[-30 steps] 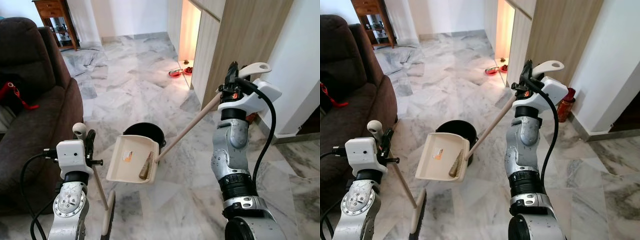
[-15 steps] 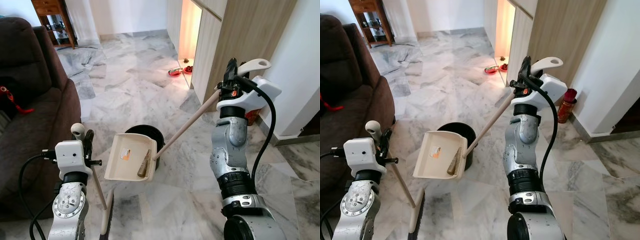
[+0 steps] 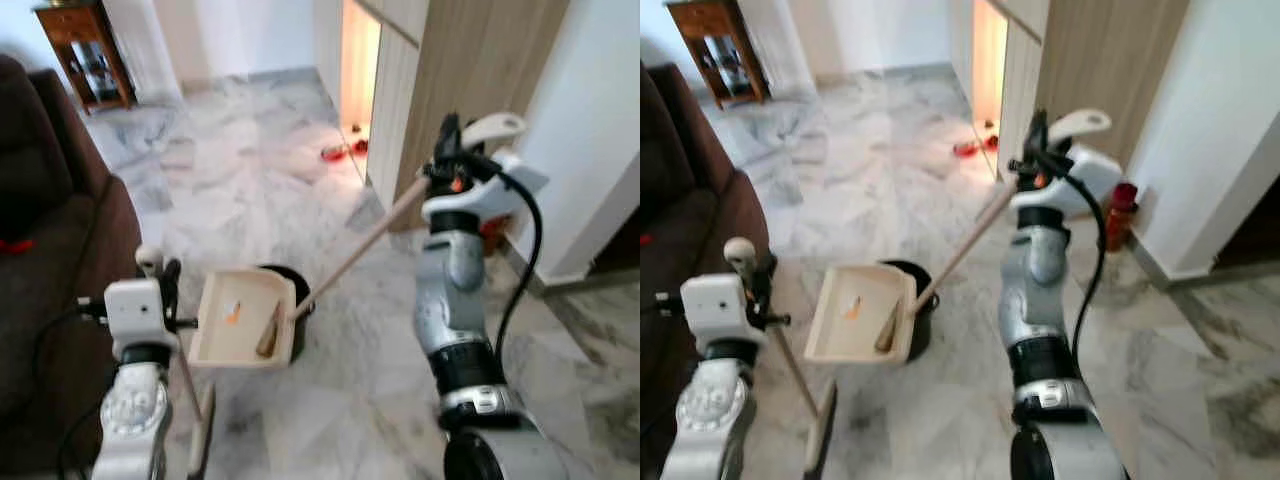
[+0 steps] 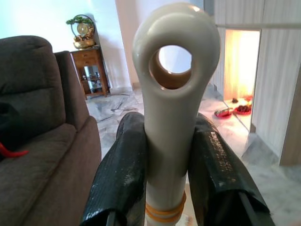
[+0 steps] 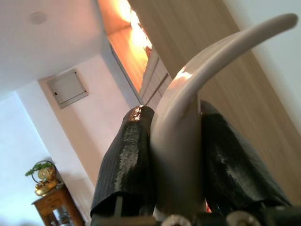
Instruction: Sweep floor
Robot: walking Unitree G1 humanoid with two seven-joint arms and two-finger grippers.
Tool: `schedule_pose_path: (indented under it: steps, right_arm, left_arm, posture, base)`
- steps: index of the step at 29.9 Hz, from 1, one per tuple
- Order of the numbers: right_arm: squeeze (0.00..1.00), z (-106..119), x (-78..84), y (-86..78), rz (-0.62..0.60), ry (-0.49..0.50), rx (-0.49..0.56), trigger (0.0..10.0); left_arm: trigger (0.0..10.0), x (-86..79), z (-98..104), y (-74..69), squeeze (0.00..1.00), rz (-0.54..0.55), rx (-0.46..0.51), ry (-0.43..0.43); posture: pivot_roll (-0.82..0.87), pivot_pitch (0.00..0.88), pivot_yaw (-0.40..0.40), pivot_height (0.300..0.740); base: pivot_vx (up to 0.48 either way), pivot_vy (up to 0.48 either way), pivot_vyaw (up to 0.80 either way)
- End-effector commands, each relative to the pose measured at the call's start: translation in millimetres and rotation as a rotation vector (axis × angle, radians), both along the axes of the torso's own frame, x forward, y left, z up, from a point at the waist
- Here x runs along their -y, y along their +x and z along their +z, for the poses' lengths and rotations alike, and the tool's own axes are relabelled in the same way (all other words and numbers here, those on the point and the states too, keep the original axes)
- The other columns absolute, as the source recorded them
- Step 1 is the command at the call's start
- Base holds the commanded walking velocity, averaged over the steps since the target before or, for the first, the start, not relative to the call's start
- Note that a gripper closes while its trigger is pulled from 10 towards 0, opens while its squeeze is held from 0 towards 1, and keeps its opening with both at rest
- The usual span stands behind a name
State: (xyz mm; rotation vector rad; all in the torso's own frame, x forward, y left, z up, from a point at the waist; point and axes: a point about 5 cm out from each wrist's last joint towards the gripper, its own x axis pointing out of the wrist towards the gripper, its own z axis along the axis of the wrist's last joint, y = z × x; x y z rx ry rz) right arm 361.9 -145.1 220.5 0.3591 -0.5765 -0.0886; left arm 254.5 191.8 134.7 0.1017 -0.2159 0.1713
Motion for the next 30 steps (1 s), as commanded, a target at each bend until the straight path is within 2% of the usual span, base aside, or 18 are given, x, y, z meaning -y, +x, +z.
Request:
schedule_pose_path:
  steps: [1, 30]
  right_arm:
    - [0.00, 17.9, -13.8, -0.7, 0.033, -0.003, 0.076, 10.0]
    - [0.00, 16.7, -16.6, 0.1, 0.062, 0.016, 0.072, 10.0]
  left_arm:
    - [10.0, -6.6, 10.2, -0.6, 0.00, 0.020, 0.051, 0.028]
    - [10.0, -6.7, 10.7, -0.6, 0.00, 0.020, 0.056, 0.029]
  posture:
    - [0.12, 0.000, 0.045, 0.740]
    - [0.12, 0.000, 0.043, 0.740]
  base:
    - [0.364, 0.000, 0.43]
    - [0.365, 0.000, 0.00]
